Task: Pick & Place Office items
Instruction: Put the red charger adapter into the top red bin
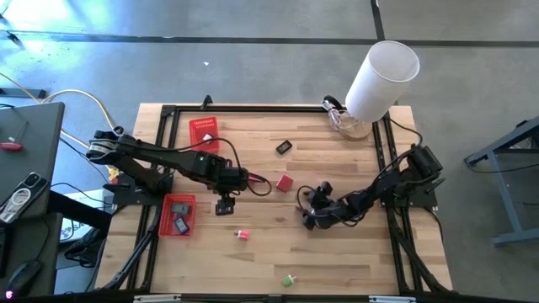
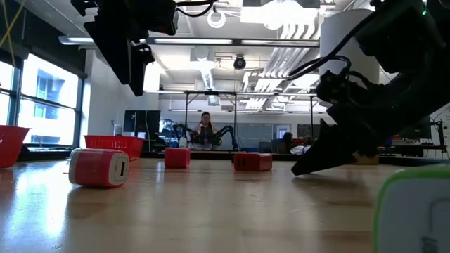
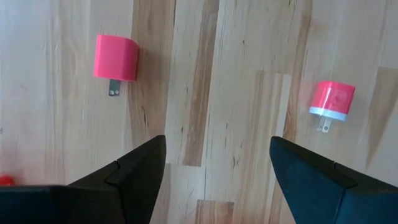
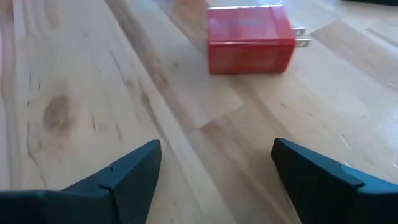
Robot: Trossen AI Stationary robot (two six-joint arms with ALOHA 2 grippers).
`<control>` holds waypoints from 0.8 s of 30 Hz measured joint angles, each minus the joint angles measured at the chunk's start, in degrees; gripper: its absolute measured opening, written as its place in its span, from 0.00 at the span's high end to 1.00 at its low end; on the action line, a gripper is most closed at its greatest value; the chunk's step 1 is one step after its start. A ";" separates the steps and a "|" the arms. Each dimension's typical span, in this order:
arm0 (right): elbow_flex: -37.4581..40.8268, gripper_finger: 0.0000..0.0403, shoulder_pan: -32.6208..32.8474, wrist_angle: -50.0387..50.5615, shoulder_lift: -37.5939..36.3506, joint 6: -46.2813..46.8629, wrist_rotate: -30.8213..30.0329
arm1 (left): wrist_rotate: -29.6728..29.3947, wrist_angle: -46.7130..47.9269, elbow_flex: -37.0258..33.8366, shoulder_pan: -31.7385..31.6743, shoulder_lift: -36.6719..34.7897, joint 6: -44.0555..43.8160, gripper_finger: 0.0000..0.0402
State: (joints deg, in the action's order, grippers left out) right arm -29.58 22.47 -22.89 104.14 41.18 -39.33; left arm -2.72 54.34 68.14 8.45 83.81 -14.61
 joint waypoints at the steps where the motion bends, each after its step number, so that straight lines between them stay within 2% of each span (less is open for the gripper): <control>1: 0.61 0.25 -0.01 -1.66 0.00 0.03 -0.45 | 0.00 -0.02 0.00 0.00 0.00 0.02 0.31; 7: 1.50 0.25 -0.03 -4.43 1.02 -1.78 -2.72 | 0.02 -0.17 0.00 0.00 0.00 0.02 0.31; 16: 1.46 0.25 -0.18 -14.84 8.62 -3.89 -8.26 | 0.04 -0.48 0.00 0.00 0.00 0.04 0.31; 24: 1.51 0.25 -2.01 -17.99 9.40 -7.00 -7.25 | 0.08 -0.70 0.00 0.00 0.00 0.76 0.31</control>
State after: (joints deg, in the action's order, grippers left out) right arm -28.07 20.46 -40.88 113.54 34.18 -46.58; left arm -2.64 53.64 68.14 8.45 83.81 -13.85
